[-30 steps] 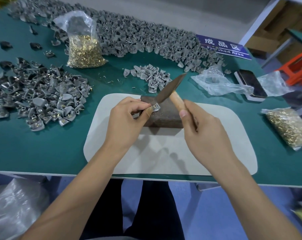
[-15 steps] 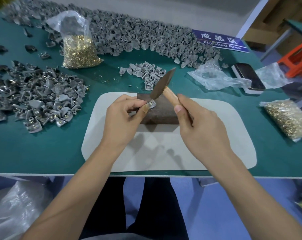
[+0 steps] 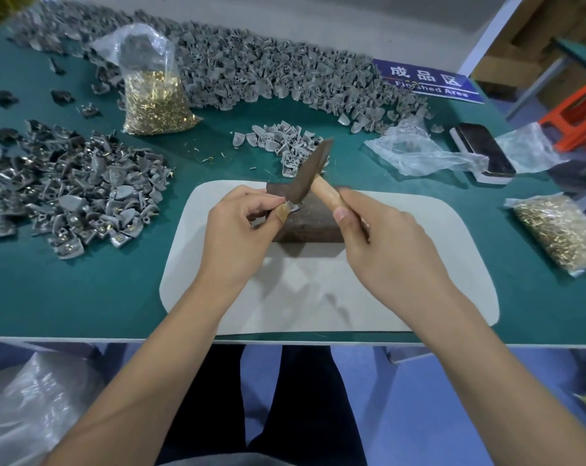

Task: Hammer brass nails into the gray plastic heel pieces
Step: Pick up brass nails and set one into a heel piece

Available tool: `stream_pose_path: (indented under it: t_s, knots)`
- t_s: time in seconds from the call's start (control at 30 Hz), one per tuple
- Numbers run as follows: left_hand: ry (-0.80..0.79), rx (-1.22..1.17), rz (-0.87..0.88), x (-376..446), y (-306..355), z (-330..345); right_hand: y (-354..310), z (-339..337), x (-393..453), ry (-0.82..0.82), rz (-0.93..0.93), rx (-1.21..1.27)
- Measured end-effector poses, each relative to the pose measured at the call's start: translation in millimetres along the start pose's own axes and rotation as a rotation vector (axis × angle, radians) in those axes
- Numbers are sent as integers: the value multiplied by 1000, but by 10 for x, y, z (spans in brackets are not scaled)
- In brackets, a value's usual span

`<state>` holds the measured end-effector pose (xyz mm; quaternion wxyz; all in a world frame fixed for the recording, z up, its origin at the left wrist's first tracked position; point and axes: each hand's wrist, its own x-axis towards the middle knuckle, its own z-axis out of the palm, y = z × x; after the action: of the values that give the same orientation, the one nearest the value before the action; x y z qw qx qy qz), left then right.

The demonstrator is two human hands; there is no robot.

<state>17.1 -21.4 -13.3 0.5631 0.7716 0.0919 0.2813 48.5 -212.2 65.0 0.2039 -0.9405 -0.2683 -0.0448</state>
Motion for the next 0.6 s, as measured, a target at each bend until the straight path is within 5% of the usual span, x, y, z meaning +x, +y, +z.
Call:
stream_pose_path:
  t_s: [0.43,0.6]
  knots:
    - [3,20,-5,-3,-3,-1,121,38,0,63,17,104]
    - [32,96,-2,-25,28,24,342,174,295,120,396,449]
